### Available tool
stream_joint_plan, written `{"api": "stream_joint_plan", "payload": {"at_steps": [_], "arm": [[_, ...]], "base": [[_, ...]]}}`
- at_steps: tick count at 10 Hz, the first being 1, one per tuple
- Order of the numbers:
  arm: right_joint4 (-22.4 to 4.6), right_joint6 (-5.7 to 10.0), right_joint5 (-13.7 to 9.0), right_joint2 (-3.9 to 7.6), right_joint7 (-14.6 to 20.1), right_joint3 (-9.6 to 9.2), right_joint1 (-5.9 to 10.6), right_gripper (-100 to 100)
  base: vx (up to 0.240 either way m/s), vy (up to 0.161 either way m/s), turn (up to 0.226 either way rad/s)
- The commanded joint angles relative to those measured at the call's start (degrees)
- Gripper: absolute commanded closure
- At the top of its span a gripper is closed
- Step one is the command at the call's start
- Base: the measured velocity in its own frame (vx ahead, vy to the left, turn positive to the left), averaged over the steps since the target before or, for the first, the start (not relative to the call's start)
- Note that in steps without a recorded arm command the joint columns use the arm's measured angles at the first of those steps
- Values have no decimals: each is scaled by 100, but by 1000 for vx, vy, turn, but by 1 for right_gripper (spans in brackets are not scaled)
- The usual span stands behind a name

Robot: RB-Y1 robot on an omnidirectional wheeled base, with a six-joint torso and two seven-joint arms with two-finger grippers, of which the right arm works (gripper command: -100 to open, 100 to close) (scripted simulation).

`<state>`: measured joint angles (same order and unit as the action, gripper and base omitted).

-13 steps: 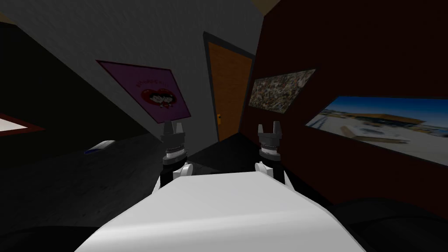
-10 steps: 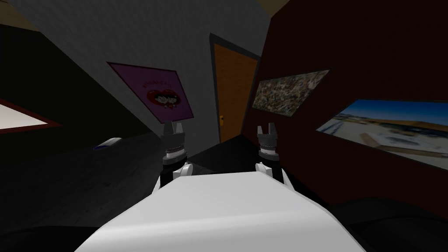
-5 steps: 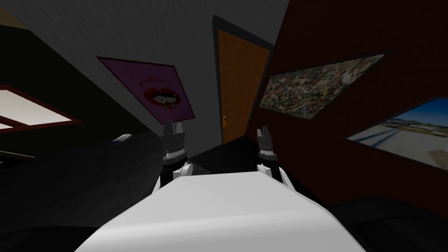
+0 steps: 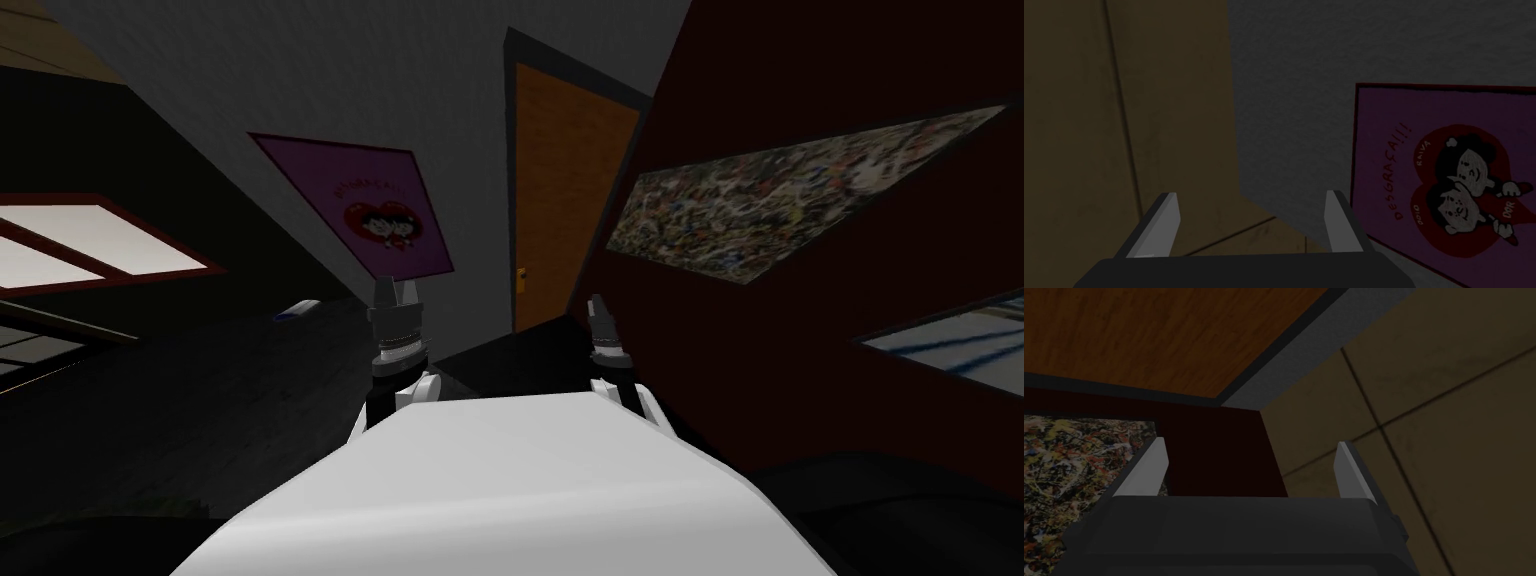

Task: Pull the door open

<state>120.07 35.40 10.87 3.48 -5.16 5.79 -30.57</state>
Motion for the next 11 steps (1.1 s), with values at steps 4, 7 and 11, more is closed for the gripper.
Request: {"api": "stream_joint_plan", "payload": {"at_steps": [4,7,11], "arm": [[-420,3,401,68,-525,195,5,-100],[-714,4,667,113,-868,336,20,-100],[-1109,6,1024,167,-1329,526,40,-100]], "base": [[101,6,127],[103,14,128],[111,2,138]]}}
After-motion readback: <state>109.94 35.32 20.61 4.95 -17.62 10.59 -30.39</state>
